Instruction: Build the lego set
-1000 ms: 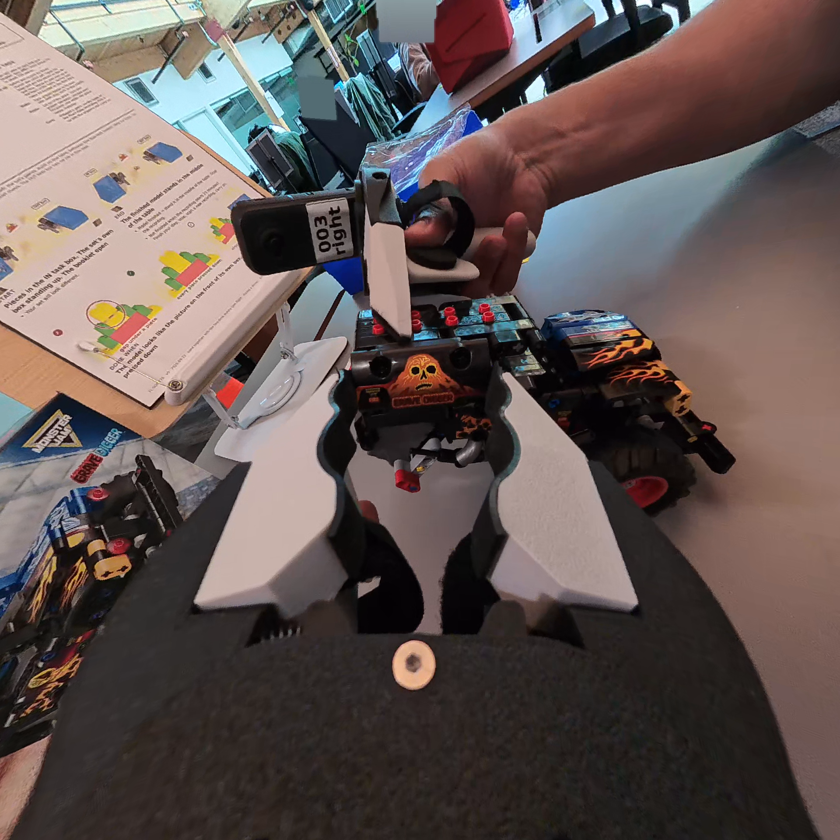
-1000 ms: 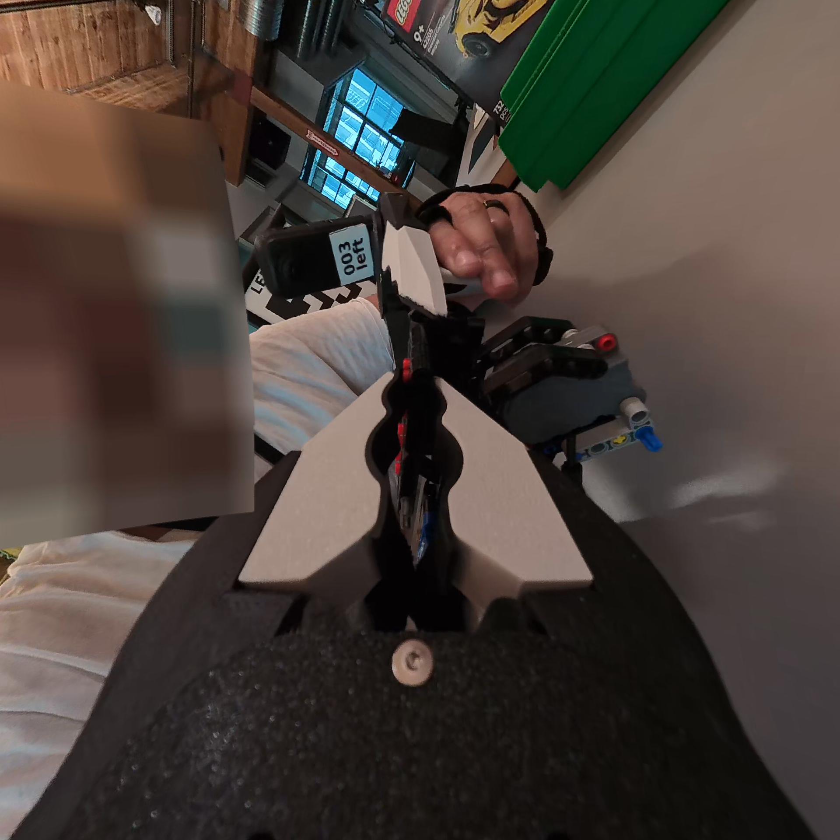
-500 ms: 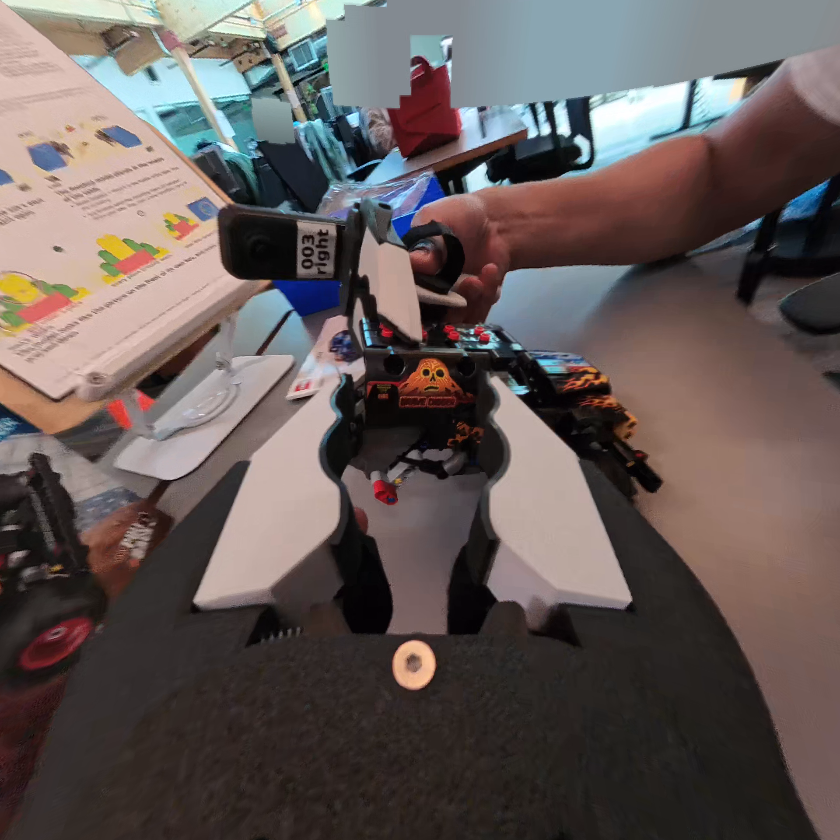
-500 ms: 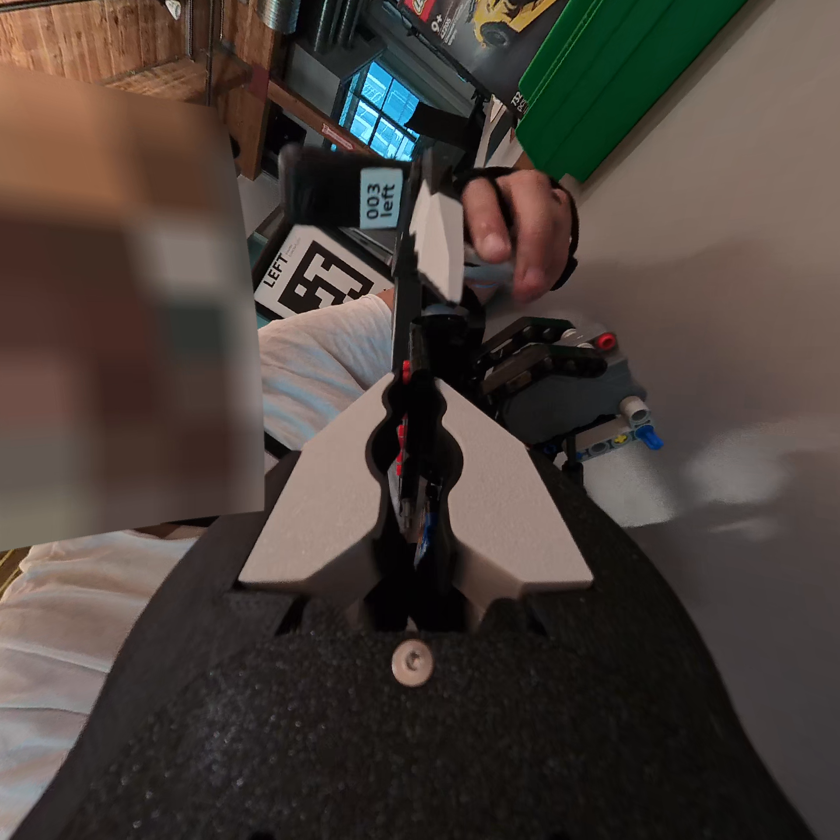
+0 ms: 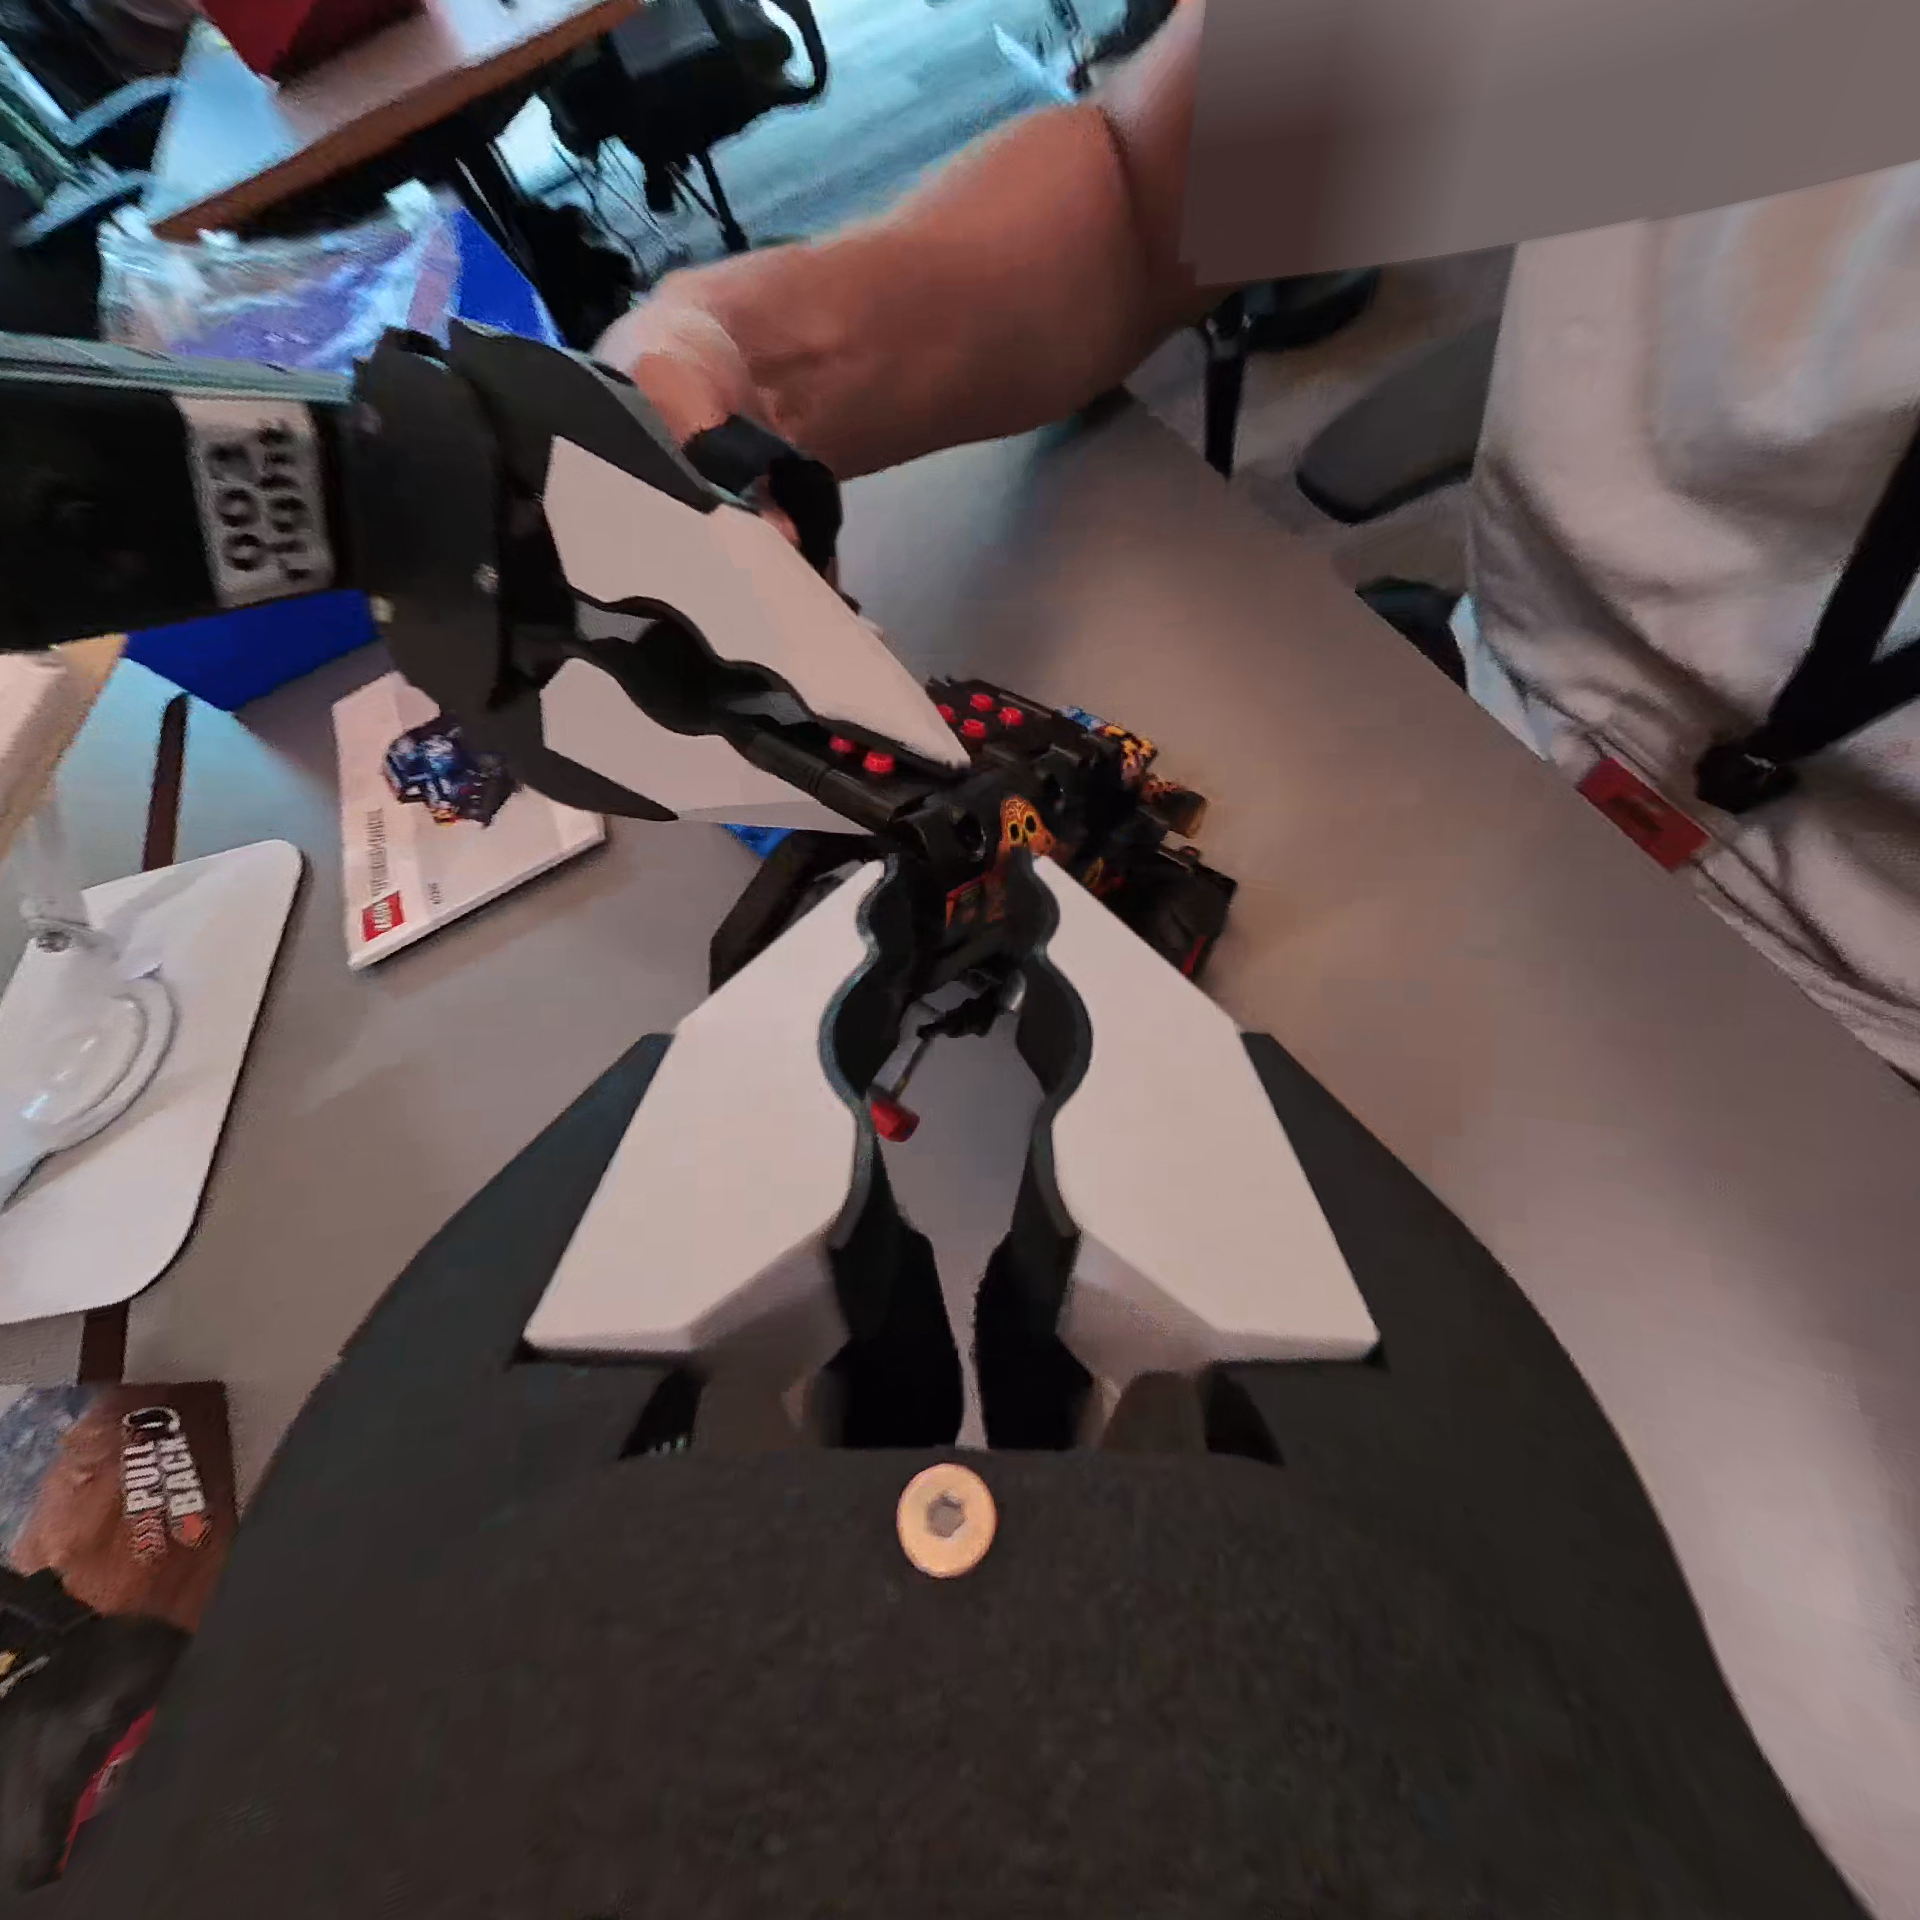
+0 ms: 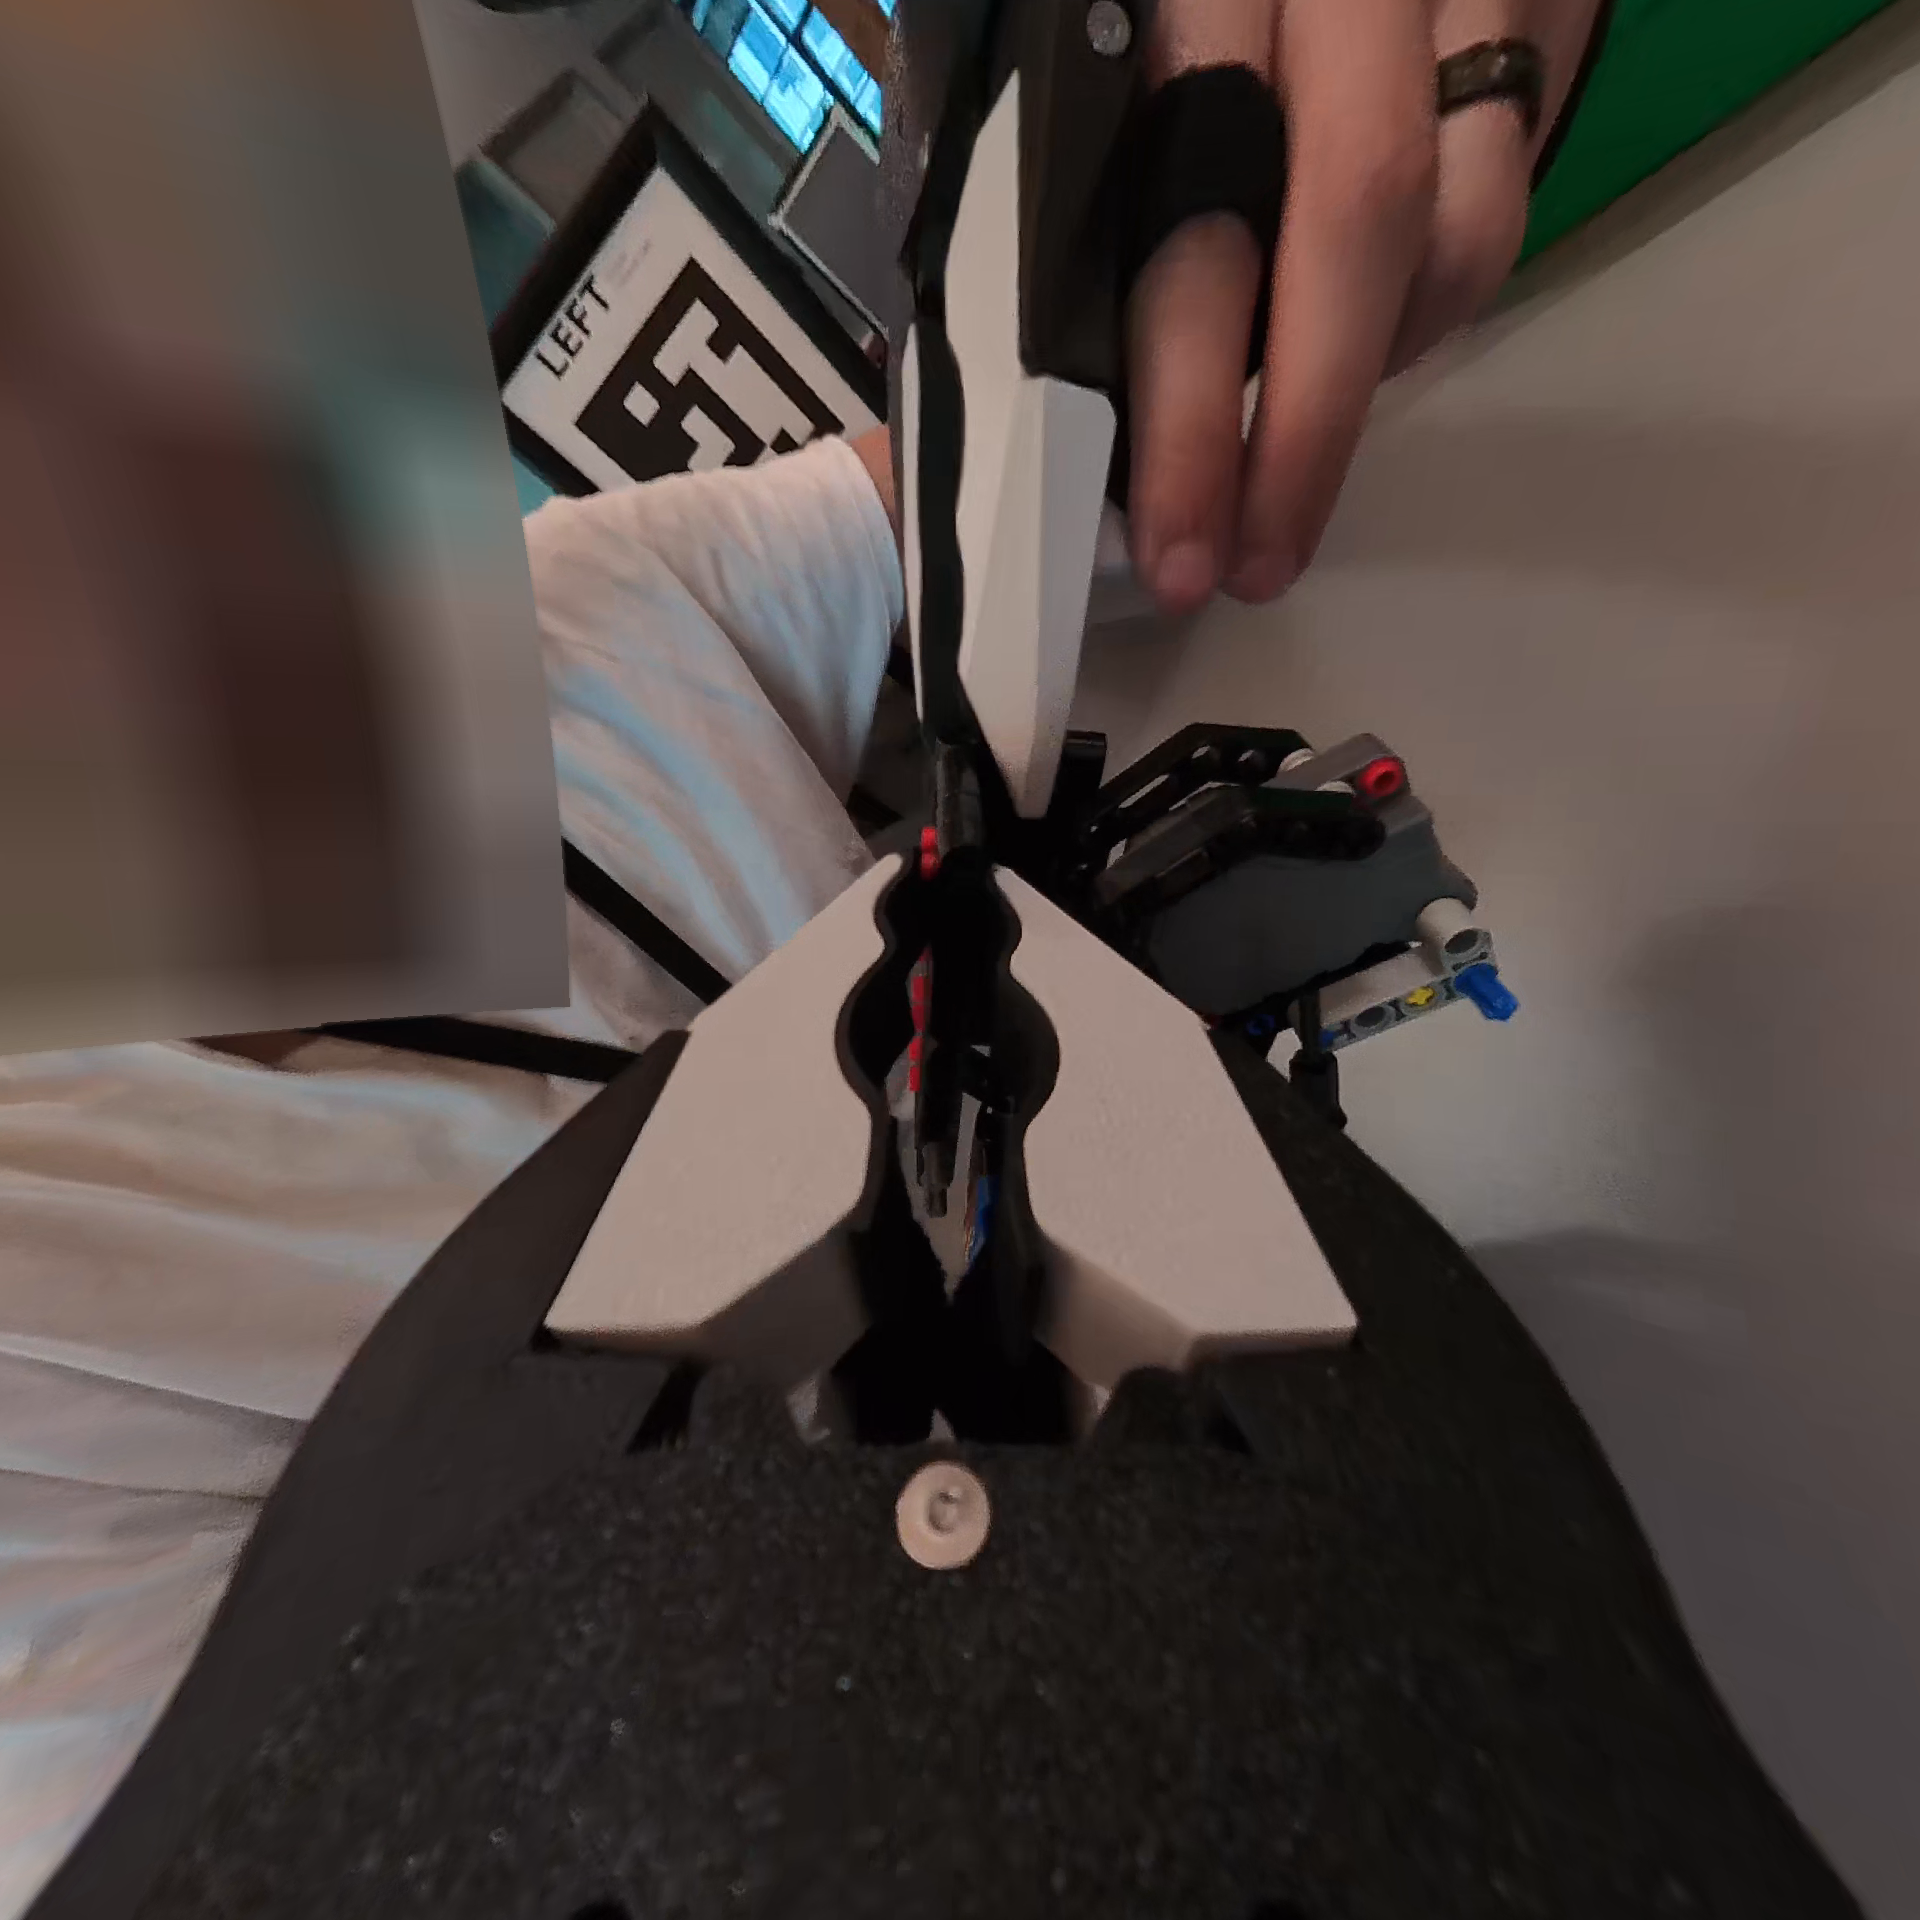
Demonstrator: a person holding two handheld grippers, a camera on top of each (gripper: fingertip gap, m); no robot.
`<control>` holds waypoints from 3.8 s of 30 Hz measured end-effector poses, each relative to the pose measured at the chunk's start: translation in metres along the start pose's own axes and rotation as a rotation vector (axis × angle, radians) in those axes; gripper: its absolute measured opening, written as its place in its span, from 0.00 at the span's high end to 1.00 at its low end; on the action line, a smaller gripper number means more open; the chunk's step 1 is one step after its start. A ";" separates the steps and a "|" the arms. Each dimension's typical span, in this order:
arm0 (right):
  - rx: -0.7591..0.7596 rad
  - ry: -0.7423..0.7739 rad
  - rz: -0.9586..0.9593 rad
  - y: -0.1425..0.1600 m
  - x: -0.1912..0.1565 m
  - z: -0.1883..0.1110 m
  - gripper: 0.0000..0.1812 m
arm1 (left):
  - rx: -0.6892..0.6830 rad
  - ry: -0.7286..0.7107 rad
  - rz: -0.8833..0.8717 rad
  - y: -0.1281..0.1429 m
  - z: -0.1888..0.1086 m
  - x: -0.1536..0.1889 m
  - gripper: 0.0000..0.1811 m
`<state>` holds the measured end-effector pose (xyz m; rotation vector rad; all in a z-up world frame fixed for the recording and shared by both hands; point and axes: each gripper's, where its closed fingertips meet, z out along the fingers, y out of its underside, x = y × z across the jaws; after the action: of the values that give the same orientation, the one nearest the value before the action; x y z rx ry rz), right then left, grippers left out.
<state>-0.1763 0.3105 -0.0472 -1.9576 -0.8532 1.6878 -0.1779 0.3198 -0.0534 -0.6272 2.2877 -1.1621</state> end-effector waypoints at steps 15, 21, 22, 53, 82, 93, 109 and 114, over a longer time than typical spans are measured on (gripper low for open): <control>-0.123 -0.050 -0.218 0.011 -0.022 0.016 0.95 | -0.102 0.105 0.080 -0.008 0.009 0.036 0.95; -0.139 -0.076 -0.197 0.011 -0.022 0.018 0.95 | -0.074 0.074 0.096 -0.008 0.010 0.039 0.95; -0.142 -0.076 -0.193 0.012 -0.021 0.018 0.95 | -0.078 0.060 0.114 -0.007 0.010 0.039 0.95; -0.523 -0.161 0.331 0.021 0.011 0.004 0.68 | 0.265 -0.007 -0.239 0.020 0.039 0.047 0.95; -0.261 0.853 -0.430 0.081 0.022 -0.016 0.74 | 0.257 0.092 -0.607 0.031 0.069 0.050 0.95; -0.320 0.830 -0.435 0.081 0.023 -0.012 0.76 | 0.205 0.142 -0.398 0.035 0.066 0.065 0.94; -0.213 1.050 -0.491 0.077 0.017 -0.023 0.68 | 0.105 -0.002 -0.396 0.042 0.073 0.058 0.95; -0.174 1.329 -0.850 0.069 -0.002 0.007 0.76 | 0.044 0.036 -0.451 0.045 0.063 0.065 0.86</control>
<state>-0.1710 0.2581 -0.0926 -1.8208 -0.9811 -0.2364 -0.1970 0.2672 -0.1374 -1.1555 2.2041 -1.4276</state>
